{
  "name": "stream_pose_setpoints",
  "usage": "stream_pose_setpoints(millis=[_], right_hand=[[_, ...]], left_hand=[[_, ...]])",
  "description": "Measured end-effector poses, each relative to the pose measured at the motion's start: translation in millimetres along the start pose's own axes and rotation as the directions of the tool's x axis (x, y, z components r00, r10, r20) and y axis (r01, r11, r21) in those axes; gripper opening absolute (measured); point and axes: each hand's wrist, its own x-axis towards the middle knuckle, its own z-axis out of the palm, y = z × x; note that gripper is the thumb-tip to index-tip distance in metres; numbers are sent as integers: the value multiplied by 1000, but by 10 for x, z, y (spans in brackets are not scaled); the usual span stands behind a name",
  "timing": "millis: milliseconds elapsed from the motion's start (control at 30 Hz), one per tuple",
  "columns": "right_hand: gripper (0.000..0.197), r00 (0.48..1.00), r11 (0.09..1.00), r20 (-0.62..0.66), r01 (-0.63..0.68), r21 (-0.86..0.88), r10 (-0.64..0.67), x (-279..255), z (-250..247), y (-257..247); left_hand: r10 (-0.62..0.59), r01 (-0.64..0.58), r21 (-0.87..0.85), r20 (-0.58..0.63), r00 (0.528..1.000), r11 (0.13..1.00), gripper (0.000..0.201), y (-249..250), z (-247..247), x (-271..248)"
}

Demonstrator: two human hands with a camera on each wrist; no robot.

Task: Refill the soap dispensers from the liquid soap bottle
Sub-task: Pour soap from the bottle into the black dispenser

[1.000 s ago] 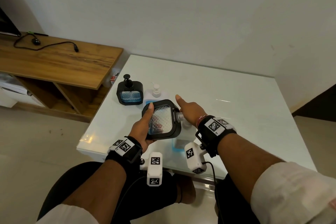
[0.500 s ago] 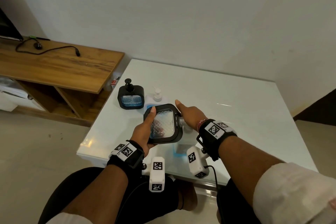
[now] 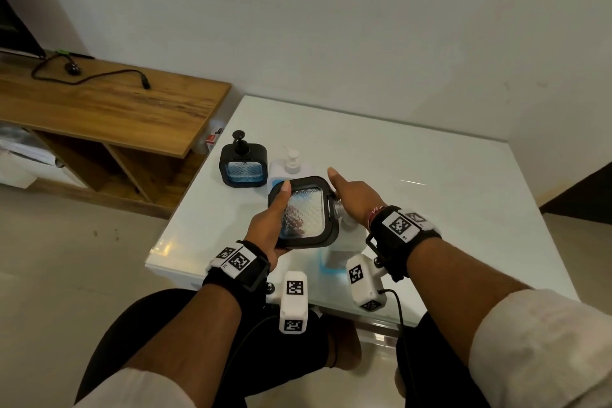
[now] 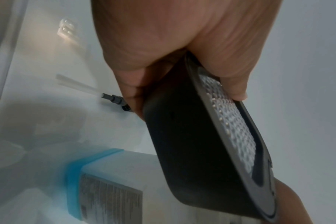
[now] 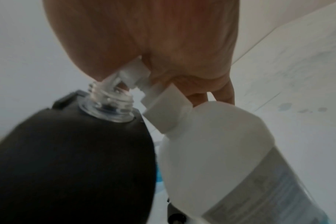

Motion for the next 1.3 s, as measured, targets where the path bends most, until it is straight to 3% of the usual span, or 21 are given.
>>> stream_pose_setpoints(millis=[367,533,667,900,1033,1200,1300], right_hand=[[78,1000,1000,-7,-26,-16,26,-22,-2,-1],[79,1000,999,26,-14,47,13,-2,-32,-14],[74,999,999,3,-41,0,41,-8,13,2],[78,999,996,37,-38,85,35,-18,-29,-7],[66,999,999,-8,-34,3,34,-18,18,6],[72,1000,1000,-10,-29,-8,29,-46,0,4],[76,1000,999,-2,-7,48,7,-51,-29,0]], left_hand=[[-10,10,-15,0,1000,1000,75,37,27,-33],[-7,7,-19,-1,1000,1000,86,30,10,-3],[-10,10,-15,21,1000,1000,83,45,14,-4],[-3,4,-14,26,1000,1000,83,35,10,5],[-3,2,4,36,999,1000,88,54,13,1],[-3,3,10,17,1000,1000,67,59,28,-28],[-6,6,8,23,1000,1000,72,59,14,-33]])
